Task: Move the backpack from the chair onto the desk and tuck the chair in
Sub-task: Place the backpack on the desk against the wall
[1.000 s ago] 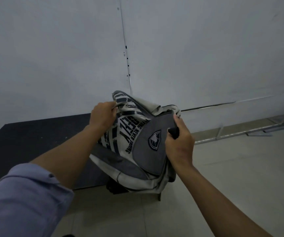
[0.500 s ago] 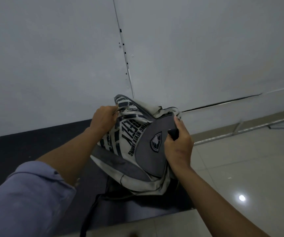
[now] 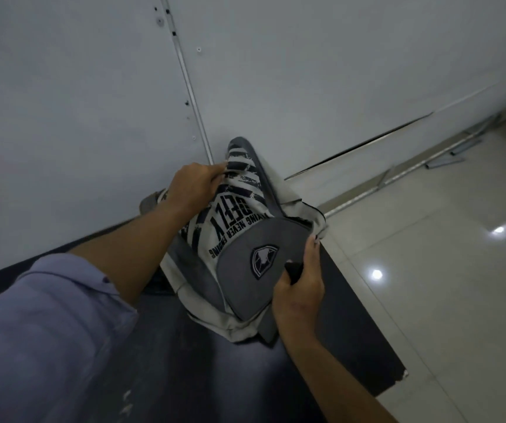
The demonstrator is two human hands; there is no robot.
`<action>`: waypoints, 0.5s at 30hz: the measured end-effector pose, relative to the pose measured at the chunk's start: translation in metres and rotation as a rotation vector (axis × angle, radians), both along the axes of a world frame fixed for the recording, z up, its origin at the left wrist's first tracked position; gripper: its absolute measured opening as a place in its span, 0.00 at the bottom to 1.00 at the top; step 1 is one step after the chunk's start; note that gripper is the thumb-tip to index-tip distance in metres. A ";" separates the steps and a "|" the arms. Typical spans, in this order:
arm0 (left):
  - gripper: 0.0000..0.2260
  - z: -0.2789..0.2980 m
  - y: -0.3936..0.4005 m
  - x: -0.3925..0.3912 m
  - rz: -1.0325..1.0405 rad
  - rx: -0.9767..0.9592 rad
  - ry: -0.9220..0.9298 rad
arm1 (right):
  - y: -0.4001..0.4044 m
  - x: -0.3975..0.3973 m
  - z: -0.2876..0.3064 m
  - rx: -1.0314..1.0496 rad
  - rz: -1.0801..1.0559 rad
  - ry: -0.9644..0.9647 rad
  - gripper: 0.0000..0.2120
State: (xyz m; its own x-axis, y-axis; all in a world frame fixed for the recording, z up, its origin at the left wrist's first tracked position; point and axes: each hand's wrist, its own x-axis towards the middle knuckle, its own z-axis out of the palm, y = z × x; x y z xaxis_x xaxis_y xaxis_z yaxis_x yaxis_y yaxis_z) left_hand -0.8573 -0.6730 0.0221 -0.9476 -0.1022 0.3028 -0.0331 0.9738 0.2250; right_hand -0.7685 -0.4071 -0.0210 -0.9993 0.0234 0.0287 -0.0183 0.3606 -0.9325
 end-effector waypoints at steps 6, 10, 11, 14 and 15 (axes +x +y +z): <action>0.20 -0.046 -0.007 0.000 -0.001 0.082 -0.065 | -0.004 0.002 -0.040 0.155 0.085 -0.141 0.40; 0.26 -0.072 -0.010 0.014 0.012 -0.014 -0.145 | -0.003 -0.001 -0.050 0.284 0.179 -0.138 0.41; 0.28 -0.075 -0.007 0.018 0.038 -0.030 -0.159 | -0.002 -0.002 -0.051 0.367 0.190 -0.124 0.42; 0.27 -0.073 0.002 0.038 0.103 -0.015 -0.113 | 0.004 -0.009 -0.051 0.683 0.281 -0.028 0.44; 0.26 -0.070 0.004 0.048 0.134 -0.005 -0.081 | 0.006 -0.013 -0.048 0.740 0.327 0.010 0.44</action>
